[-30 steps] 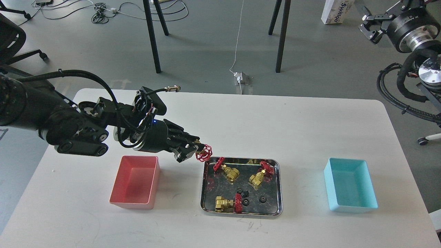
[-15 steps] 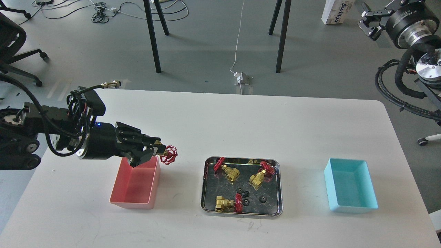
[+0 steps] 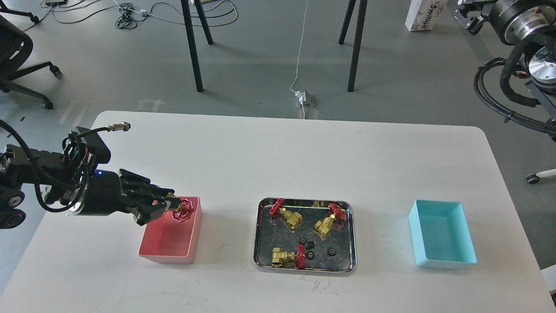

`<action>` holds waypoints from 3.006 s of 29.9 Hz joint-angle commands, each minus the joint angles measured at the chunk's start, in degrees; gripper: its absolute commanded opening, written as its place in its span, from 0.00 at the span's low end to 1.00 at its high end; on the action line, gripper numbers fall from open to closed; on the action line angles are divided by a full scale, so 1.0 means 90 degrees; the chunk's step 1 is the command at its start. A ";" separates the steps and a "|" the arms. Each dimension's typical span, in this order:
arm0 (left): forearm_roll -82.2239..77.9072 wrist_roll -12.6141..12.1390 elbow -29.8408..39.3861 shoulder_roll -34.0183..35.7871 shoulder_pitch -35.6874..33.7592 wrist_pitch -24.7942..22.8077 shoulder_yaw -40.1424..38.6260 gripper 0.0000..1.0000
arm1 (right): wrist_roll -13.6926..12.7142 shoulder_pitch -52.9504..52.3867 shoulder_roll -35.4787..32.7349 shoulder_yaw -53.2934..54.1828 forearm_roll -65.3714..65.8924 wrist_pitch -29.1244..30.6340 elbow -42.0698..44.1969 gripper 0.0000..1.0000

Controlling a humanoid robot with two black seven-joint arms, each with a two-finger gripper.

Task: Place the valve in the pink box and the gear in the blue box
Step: 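Lower the valve into the pink box and open the left gripper, then raise the left arm away from the pink box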

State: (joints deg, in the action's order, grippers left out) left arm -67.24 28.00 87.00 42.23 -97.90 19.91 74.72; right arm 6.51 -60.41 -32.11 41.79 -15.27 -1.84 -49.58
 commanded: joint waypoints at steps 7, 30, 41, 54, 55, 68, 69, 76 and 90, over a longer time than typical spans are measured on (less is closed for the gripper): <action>0.0001 0.0000 -0.0710 -0.0395 0.0585 -0.0024 0.0028 0.26 | 0.0000 0.0443 0.0071 0.0005 -0.0002 0.0019 -0.0018 0.99; 0.0040 0.0000 -0.1434 -0.0932 0.1269 -0.0210 -0.0011 0.26 | 0.0029 0.0853 0.0032 0.0015 -0.0012 0.0097 -0.0067 0.99; 0.0050 0.0000 -0.1590 -0.1069 0.1513 -0.0220 -0.0050 0.33 | 0.0039 0.0941 0.0003 0.0015 -0.0012 0.0107 -0.0067 0.99; 0.0040 0.0000 -0.1444 -0.0913 0.1445 -0.0151 -0.0069 0.56 | 0.0049 0.0980 -0.0007 0.0024 -0.0012 0.0107 -0.0067 0.99; 0.0040 0.0000 -0.1424 -0.0826 0.1425 -0.0132 -0.0089 0.58 | 0.0049 0.0980 -0.0007 0.0024 -0.0012 0.0107 -0.0067 0.99; 0.0030 0.0000 -0.0643 0.1068 0.0576 -0.0365 -0.2156 0.75 | 0.0039 0.1009 -0.0007 0.0024 -0.0012 0.0165 -0.0223 0.99; 0.0030 0.0000 -0.0614 0.1205 0.0595 -0.0472 -0.2498 0.75 | 0.0039 0.1009 -0.0007 0.0053 -0.0002 0.0184 -0.0310 0.99; 0.2192 0.0000 -0.0185 0.1841 0.1530 -0.1674 -0.5543 0.75 | -0.0117 0.0376 0.0013 -0.0695 0.1565 0.0204 -0.0506 0.99; 0.5772 0.0000 -0.0290 -0.0900 0.3768 -0.1821 -1.0371 0.77 | -0.0039 -0.1674 -0.1120 -0.6144 0.6655 0.0916 -0.3717 0.99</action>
State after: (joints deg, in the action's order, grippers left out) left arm -17.04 27.99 86.66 41.58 -65.83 3.34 -12.85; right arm 6.06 -70.81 -40.41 -3.63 37.98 4.37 -77.39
